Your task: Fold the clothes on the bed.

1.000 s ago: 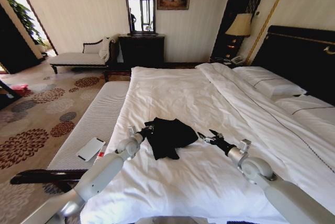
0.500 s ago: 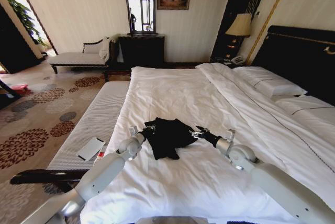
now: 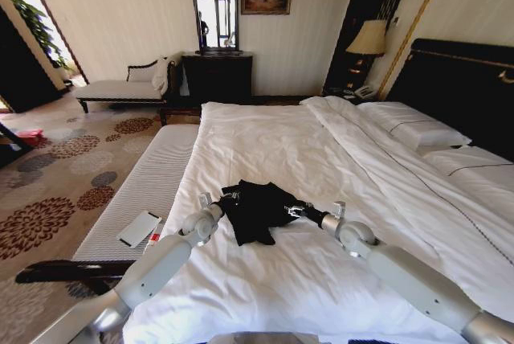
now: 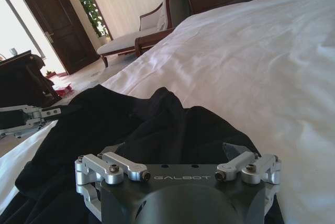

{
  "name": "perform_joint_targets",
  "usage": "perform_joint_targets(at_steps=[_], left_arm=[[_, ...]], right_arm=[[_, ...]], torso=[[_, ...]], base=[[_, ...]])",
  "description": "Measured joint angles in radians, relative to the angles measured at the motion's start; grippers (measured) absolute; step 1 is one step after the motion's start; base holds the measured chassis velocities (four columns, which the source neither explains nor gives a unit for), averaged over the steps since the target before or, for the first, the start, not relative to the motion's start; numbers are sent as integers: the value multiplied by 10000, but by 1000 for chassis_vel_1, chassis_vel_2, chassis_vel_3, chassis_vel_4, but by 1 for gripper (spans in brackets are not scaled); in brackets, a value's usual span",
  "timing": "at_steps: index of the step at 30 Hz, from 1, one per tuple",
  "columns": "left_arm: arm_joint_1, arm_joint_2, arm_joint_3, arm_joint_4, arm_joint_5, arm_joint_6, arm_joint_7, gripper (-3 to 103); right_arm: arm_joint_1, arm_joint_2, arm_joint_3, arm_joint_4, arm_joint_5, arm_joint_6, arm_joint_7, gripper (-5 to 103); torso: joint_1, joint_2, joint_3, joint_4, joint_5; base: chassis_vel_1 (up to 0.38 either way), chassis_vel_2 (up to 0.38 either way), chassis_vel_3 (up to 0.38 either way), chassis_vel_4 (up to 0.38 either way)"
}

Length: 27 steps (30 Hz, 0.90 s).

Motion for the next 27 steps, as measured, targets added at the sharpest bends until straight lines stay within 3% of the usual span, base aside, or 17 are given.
perform_joint_targets(at_steps=[22, 24, 26, 27], left_arm=[[21, 75, 77, -168, -132, 62, -34, 0], [27, 76, 77, -168, -130, 60, -33, 0], [62, 90, 73, -167, -115, 48, -18, 0], [70, 93, 71, -167, -113, 47, -14, 0]], right_arm=[[1251, 530, -1359, -923, 13, 67, -10, 101], [1297, 540, -1414, -949, 19, 68, -12, 96], [1479, 567, -1604, -993, 38, 73, -17, 80], [1514, 575, -1629, -999, 50, 75, -17, 80]], torso=[[0, 0, 0, -1, 1], [0, 0, 0, 0, 1], [0, 0, 0, 0, 0], [0, 0, 0, 0, 0]], base=[[0, 0, 0, 0], [0, 0, 0, 0], [0, 0, 0, 0], [0, 0, 0, 0]])
